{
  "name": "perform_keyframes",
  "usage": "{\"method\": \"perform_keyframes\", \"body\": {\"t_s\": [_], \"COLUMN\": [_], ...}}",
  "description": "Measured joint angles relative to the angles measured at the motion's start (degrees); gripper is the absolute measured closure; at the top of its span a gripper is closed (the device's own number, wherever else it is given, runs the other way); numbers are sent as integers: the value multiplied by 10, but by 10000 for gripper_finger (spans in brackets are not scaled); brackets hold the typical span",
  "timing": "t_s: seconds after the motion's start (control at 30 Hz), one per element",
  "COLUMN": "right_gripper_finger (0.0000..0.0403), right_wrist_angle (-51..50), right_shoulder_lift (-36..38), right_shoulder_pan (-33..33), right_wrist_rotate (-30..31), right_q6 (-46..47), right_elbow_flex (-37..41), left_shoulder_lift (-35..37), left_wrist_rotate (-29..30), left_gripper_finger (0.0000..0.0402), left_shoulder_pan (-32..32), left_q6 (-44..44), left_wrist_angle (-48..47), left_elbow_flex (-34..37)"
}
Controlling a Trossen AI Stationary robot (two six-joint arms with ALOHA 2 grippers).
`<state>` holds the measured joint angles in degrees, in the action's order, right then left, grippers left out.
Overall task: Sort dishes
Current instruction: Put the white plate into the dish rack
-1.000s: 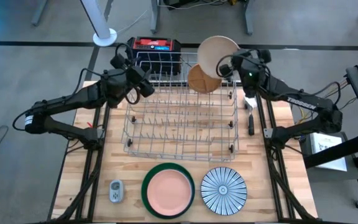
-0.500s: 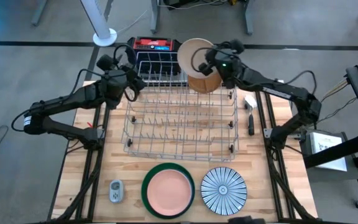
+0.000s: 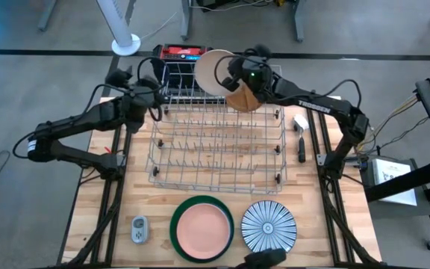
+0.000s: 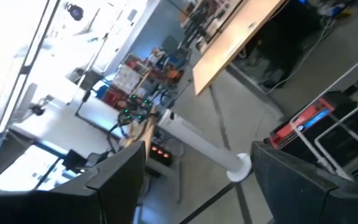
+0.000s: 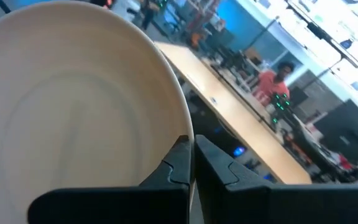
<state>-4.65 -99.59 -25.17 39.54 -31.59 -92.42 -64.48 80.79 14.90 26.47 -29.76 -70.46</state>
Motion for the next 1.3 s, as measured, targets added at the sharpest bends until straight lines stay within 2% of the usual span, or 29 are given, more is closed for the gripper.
{"method": "perform_keyframes", "body": {"t_s": [0.23,0.57,1.3], "right_gripper_finger": [403,403,403], "right_wrist_angle": [57,117,135], "right_shoulder_lift": [-19,-54,-74], "right_shoulder_pan": [0,0,1], "right_wrist_rotate": [-39,-42,-70], "right_q6": [-36,-80,-44], "right_elbow_flex": [0,0,0], "left_shoulder_lift": [11,27,41], "left_wrist_rotate": [12,12,12], "left_gripper_finger": [122,122,122], "left_shoulder_pan": [3,3,3], "left_q6": [-24,-72,-164], "left_wrist_angle": [-33,-85,-178], "left_elbow_flex": [0,0,1]}}
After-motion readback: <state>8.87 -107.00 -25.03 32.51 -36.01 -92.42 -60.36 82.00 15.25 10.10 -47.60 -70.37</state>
